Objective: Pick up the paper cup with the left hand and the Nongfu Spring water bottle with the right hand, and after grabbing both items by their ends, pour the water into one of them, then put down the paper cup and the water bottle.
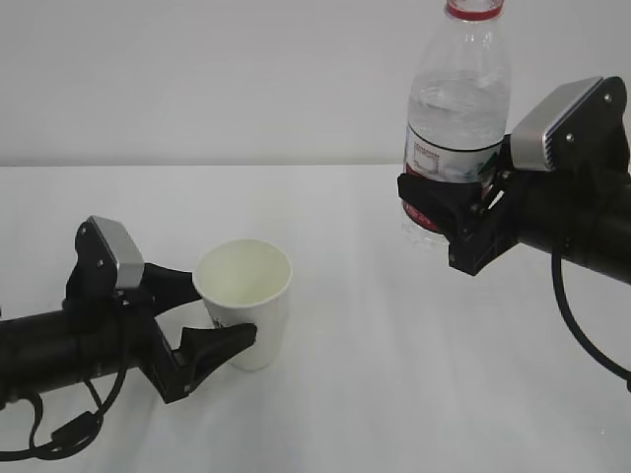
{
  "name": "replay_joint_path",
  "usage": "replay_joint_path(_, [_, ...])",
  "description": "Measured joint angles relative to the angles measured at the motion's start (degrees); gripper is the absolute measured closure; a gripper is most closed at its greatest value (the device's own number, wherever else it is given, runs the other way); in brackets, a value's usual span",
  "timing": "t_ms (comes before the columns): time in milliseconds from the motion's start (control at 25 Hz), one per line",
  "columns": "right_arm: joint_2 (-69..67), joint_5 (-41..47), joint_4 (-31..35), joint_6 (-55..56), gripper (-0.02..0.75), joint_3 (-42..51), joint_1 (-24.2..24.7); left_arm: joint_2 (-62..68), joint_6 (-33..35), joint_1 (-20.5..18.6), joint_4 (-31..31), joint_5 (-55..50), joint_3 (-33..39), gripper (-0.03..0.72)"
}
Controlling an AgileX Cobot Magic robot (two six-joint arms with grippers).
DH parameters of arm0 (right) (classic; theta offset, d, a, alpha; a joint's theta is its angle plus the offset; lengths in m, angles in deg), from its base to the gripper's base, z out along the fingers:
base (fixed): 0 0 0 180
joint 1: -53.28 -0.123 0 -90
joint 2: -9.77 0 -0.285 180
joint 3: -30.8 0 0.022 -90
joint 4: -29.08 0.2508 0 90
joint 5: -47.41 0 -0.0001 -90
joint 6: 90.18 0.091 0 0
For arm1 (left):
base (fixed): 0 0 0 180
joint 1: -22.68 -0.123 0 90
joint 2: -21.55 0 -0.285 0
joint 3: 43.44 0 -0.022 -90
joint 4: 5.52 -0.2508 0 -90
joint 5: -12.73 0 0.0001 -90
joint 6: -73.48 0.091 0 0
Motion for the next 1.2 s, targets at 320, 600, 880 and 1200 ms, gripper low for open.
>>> replay_joint_path(320, [0.0, 0.0, 0.13, 0.0, 0.267, 0.0, 0.0, 1.66, -0.38, 0.0, -0.63, 0.0, -0.66, -0.002])
replay_joint_path(600, [0.0, 0.0, 0.17, 0.0, 0.267, 0.0, 0.0, 2.81, -0.6, 0.0, -2.76, 0.0, -4.87, -0.003])
replay_joint_path(880, [0.0, 0.08, 0.27, 0.0, 0.267, 0.0, 0.0, 4.18, -0.6, 0.0, -5.67, -1.73, -6.75, -0.002])
replay_joint_path(1200, [0.0, 0.08, 0.27, 0.0, 0.267, 0.0, 0.0, 4.75, -0.64, 0.0, -7.67, -5.78, -8.57, -0.001])
